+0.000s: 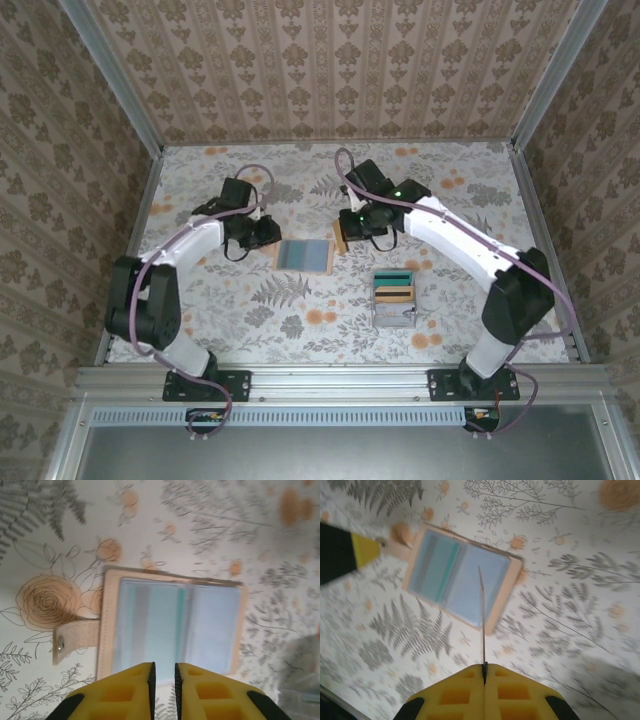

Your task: Take the credit cards out of the card holder

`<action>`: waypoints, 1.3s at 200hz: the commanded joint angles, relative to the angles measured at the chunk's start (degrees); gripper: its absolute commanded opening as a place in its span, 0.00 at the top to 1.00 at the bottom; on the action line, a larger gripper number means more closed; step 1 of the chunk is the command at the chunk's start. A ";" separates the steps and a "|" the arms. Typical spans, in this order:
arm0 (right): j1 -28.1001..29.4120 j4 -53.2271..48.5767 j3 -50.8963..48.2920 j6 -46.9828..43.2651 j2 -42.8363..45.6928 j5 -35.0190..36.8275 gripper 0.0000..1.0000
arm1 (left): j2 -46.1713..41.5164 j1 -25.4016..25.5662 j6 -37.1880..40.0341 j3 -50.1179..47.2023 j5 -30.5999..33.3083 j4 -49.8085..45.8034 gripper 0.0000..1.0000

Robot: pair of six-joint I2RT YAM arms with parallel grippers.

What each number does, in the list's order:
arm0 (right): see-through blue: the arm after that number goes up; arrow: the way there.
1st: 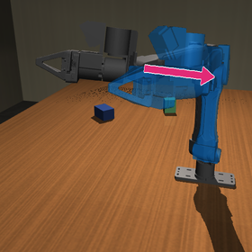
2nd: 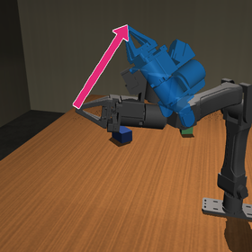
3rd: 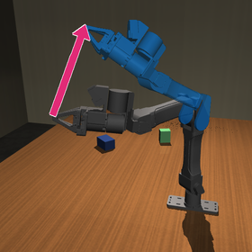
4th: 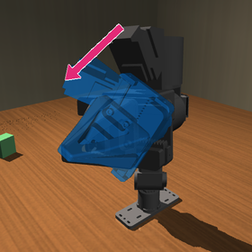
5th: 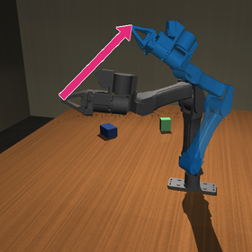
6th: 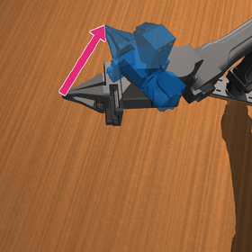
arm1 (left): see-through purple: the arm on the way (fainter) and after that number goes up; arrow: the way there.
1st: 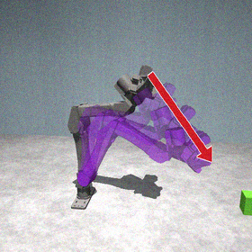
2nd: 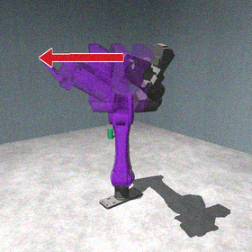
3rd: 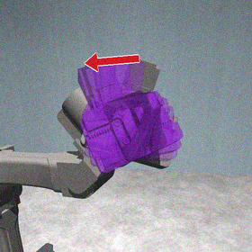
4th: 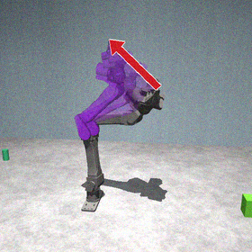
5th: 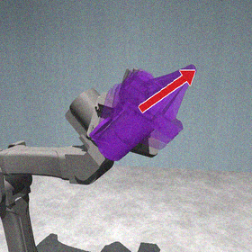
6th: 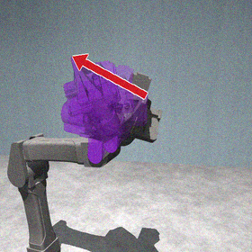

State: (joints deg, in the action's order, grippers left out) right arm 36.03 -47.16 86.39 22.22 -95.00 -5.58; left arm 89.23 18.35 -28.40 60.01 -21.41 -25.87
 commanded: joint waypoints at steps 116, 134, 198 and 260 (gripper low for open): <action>8.21 -18.77 -18.33 -55.35 16.03 18.77 1.00 | -21.61 -1.79 -0.62 -8.63 -0.33 0.73 0.05; 8.81 -18.14 -19.57 -56.82 14.93 19.12 1.00 | -22.46 -2.16 -0.74 -9.31 -0.08 0.44 0.05; 10.35 -16.41 -22.81 -58.48 13.88 18.92 1.00 | -22.97 -3.19 -1.13 -10.28 0.33 0.25 0.05; 10.49 -12.20 -24.29 -59.63 13.17 20.91 1.00 | -22.26 -3.41 -1.26 -10.13 0.14 -0.01 0.05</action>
State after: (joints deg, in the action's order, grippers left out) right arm 46.02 -61.30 62.15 -35.90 -81.49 13.13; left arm 67.11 15.57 -29.54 50.22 -21.56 -24.71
